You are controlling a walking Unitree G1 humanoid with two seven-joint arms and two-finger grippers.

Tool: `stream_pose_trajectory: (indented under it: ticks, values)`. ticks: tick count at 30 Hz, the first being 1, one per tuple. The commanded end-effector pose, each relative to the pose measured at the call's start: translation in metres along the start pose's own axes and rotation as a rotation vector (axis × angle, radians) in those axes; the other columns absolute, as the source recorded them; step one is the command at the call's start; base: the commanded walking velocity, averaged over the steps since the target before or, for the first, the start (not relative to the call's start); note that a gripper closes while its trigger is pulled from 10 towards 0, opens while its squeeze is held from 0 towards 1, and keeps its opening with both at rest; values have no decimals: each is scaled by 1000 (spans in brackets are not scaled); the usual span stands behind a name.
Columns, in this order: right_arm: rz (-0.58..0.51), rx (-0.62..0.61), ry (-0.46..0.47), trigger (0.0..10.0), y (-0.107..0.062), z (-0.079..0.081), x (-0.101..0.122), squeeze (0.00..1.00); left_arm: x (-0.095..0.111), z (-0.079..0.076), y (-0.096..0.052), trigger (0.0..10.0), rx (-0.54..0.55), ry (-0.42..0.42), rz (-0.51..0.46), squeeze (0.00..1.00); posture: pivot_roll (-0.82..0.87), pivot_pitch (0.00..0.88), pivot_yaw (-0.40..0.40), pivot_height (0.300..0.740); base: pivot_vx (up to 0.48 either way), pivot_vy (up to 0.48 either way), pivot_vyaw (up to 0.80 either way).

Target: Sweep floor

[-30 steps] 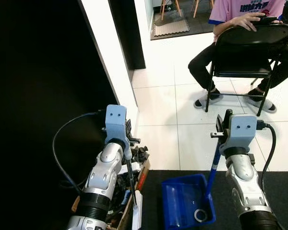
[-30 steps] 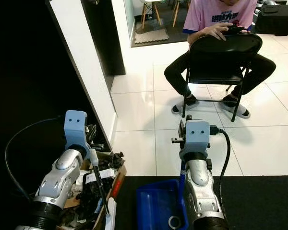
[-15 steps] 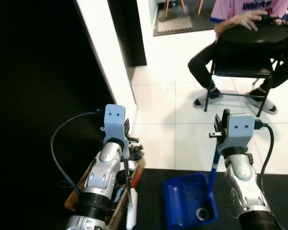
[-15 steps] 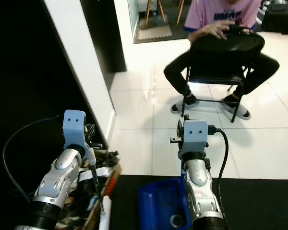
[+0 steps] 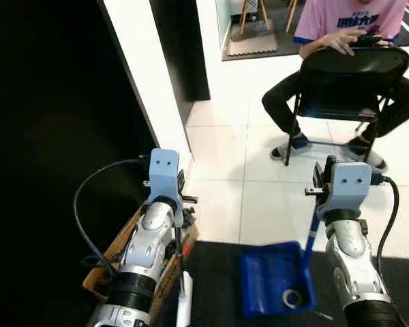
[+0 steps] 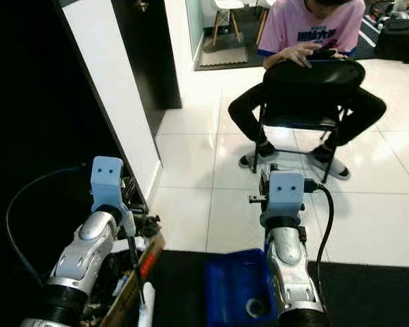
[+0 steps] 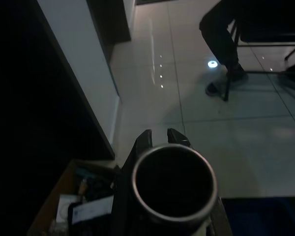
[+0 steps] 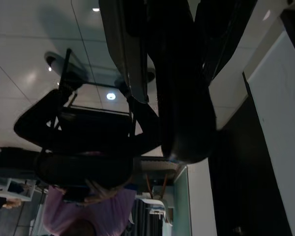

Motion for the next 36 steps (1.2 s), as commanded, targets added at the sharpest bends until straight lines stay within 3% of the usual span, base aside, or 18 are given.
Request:
stream_pose_trajectory:
  ticks: [1, 15, 36]
  values:
    - [-25, 9, 2, 10000, 1, 4, 5, 0, 1, 10, -1, 10000, 28, 21, -2, 0, -89, 115, 129, 740, 0, 0, 0]
    - [-23, 4, 4, 10000, -1, 3, 5, 0, 1, 10, 0, 10000, 26, 40, 0, 0, -90, 117, 134, 740, 0, -376, 0]
    - [-21, 2, 8, 10000, -2, 3, 4, 0, 3, 7, -1, 10000, 11, 44, -9, 0, -90, 121, 136, 740, 0, 0, 0]
Point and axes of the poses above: a point about 5 cm out from each wrist's last joint towards the gripper, its own y axis pointing out of the wrist towards the gripper, its own x axis along the axis of the wrist's last joint, z = x × y, the point moved 6 cm from there along y, pointing out of the wrist towards the gripper, and after that the axes turned 5 degrees about -y, right-handed, at the moved point
